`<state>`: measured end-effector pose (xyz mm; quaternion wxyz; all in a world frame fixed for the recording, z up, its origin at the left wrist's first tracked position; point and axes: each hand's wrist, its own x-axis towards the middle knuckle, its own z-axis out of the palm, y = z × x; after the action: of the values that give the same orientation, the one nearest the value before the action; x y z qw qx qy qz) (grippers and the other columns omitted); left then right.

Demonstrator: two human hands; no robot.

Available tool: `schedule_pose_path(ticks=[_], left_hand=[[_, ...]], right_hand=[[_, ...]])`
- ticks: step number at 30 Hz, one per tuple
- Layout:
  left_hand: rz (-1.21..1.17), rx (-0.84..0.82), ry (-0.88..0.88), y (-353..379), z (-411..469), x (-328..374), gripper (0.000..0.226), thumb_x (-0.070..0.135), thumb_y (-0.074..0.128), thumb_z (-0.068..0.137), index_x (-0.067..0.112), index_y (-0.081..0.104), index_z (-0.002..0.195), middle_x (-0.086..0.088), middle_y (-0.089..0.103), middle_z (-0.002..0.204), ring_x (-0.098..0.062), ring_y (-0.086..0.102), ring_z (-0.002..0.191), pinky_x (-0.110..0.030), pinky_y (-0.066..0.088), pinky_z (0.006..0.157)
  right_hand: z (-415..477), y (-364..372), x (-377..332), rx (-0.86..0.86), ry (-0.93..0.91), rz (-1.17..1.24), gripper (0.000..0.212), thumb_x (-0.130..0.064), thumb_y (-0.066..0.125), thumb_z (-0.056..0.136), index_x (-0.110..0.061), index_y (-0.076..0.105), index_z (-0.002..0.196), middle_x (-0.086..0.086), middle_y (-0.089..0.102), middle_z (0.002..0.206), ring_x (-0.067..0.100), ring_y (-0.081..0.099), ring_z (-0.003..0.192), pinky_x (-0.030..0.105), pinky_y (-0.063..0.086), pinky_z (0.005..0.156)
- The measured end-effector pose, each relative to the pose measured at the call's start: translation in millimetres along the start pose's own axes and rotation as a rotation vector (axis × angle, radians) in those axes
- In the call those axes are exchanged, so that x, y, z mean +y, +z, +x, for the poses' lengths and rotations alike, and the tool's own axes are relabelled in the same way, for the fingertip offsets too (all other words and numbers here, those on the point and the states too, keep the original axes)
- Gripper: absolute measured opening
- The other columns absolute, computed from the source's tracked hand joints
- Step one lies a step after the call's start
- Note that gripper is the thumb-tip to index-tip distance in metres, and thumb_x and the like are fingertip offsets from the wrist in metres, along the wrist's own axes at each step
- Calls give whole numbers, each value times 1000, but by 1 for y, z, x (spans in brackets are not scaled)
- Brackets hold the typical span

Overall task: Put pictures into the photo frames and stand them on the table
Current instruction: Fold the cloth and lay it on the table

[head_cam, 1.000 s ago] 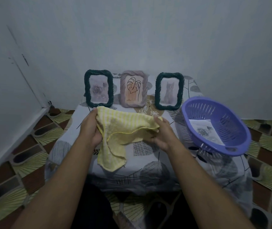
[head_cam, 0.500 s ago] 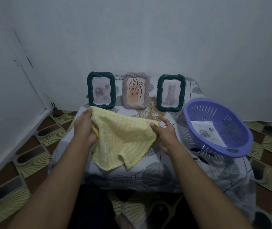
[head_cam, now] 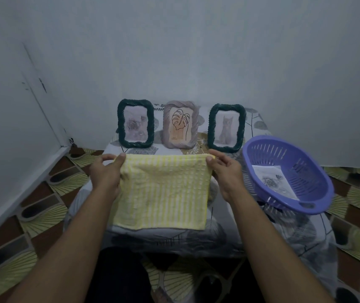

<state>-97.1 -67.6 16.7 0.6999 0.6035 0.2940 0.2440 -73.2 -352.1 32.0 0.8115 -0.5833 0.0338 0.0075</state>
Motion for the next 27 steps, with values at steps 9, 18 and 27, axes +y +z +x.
schedule_pose_path(ticks=[9,18,27], left_hand=[[-9,-128,228,9,-9,29,13,30,81,80,31,70,87,-2,72,96,-22,69,93,-48,57,87],[-81,-293,251,20,-14,39,24,8,66,93,11,69,117,-3,72,104,-13,69,94,-27,57,86],[-38,-238,339,19,-18,38,11,10,70,90,19,71,96,0,74,89,-3,69,76,-18,55,67]], right_hand=[[8,-4,-30,202,-282,-101,19,-7,74,86,-25,76,93,-5,77,94,9,72,95,27,57,87],[11,-17,-44,141,-353,-133,29,-6,73,88,-25,73,110,-2,73,113,8,68,108,25,55,93],[14,-29,-42,201,-394,-438,36,-14,80,83,-16,73,118,2,75,108,4,69,96,26,56,92]])
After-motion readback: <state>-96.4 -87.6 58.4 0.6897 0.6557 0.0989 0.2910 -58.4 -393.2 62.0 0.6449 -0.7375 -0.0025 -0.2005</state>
